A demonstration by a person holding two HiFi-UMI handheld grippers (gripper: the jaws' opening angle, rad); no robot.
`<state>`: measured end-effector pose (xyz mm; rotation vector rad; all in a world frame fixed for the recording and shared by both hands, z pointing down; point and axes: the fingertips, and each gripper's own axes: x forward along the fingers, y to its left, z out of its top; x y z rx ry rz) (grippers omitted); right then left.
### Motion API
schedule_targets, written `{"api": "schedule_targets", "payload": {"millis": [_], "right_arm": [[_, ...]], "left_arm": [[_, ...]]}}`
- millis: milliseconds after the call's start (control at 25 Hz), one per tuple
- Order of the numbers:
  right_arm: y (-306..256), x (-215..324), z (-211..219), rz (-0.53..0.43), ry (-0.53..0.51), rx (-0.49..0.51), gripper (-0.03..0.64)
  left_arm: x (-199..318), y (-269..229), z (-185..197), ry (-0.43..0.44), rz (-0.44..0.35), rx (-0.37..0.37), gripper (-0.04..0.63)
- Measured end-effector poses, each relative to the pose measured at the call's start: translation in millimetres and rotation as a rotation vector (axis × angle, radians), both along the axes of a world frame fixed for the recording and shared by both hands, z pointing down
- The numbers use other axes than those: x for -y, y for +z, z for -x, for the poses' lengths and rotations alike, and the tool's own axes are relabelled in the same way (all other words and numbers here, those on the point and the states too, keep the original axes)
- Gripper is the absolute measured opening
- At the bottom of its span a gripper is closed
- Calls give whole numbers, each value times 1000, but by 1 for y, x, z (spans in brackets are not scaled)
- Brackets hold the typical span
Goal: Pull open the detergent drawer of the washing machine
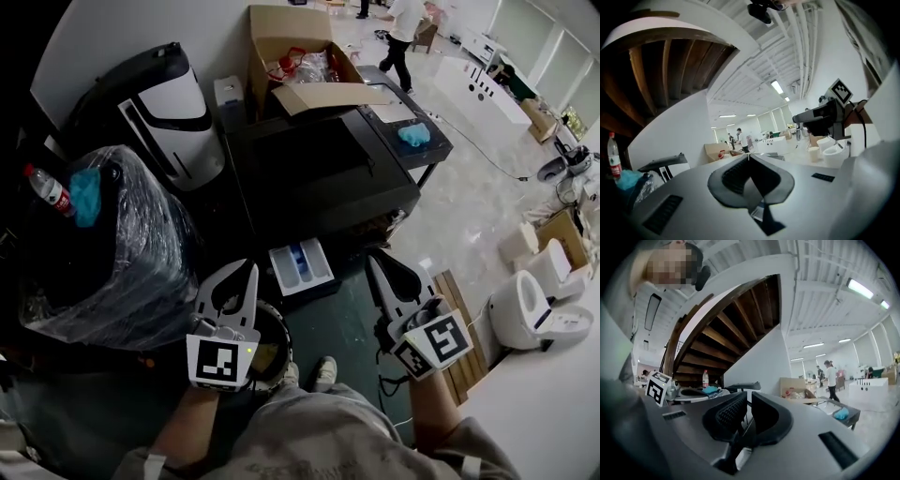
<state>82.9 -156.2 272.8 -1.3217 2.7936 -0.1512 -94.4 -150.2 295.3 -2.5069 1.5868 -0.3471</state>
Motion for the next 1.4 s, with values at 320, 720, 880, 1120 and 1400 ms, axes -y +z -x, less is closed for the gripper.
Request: {"api": "schedule_targets", "payload": {"millis": [320,720,880,1120,1400], "right_arm": [[-59,-24,-6,-172,61,-166,41],[-74,-40,-15,-189,49,-192,35],[-74,-38,-21,-185,68,-174,35],[-71,-35,-21,-169,53,-176,34],[-65,-33,-18,-157,41,-186,34]], "left_arm": [[-11,-38,-9,23,-40,-32,21],[-21,-47,-3,-16,-27,-20,21],[-20,-48,2,-29,-24,-15,21],[-20,-50,-1,-32,-22,-19,21],[-21,-46,-4,-35,-13,-8,21]]}}
